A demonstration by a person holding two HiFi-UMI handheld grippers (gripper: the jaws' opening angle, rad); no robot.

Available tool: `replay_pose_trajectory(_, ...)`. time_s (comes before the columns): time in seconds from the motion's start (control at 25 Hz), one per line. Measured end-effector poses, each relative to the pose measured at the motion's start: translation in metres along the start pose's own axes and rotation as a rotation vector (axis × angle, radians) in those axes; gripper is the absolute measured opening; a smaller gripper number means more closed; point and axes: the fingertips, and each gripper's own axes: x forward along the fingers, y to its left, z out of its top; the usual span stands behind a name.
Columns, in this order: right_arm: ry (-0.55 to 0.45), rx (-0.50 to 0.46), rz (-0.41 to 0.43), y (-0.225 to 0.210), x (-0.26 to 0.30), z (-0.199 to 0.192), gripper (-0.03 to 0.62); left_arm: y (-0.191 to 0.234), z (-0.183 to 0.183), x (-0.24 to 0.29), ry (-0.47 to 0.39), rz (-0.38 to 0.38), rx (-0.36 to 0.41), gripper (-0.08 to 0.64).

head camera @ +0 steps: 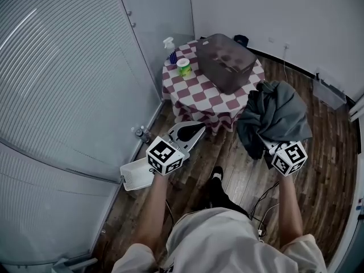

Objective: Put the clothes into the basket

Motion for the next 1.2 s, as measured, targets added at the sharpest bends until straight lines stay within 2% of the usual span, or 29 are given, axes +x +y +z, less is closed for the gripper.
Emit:
replay_pose_trajectory(0.16,-0.013,0.014,0.01,-0.011,0.015,0.001,0.253,0.014,0.002,0.017,0.017,-0.014,0.014,0.015)
replay_pose_trajectory(0.32,-0.004,-0.006,0.029,-0.023,0.029,0.002,0.253,0.027,0.006,0.039,-0.003,-0.027,0.008,0.015)
replay_pose_trajectory(0.44,-0.004,-0.015,0.032,-0.037,0.039,0.002,0.253,0.039,0.003,0.061,0.015,-0.037,0.026,0.015)
replay_pose_trajectory(0.6,-0.004,0.019,0.021,-0.069,0.061,0.002,0.253,0.061,0.007,0.09,0.017,-0.047,0.018,0.015)
replay_pose_trajectory(0.72,-0.017,0.055,0.036,-0.094,0.087,0.01,0.253,0.087,0.006,0.115,0.049,-0.046,0.002,0.015)
replay_pose_trajectory(1.0,-0.073,-0.004,0.078,-0.125,0.116,0.015,0.253,0.114,0.011,0.146,0.082,-0.033,0.069,0.014)
replay_pose_trajectory(1.2,-0.089,-0.018,0.105,-0.146,0.142,0.014,0.252,0.139,0.015,0.162,0.087,0.018,0.105,0.015)
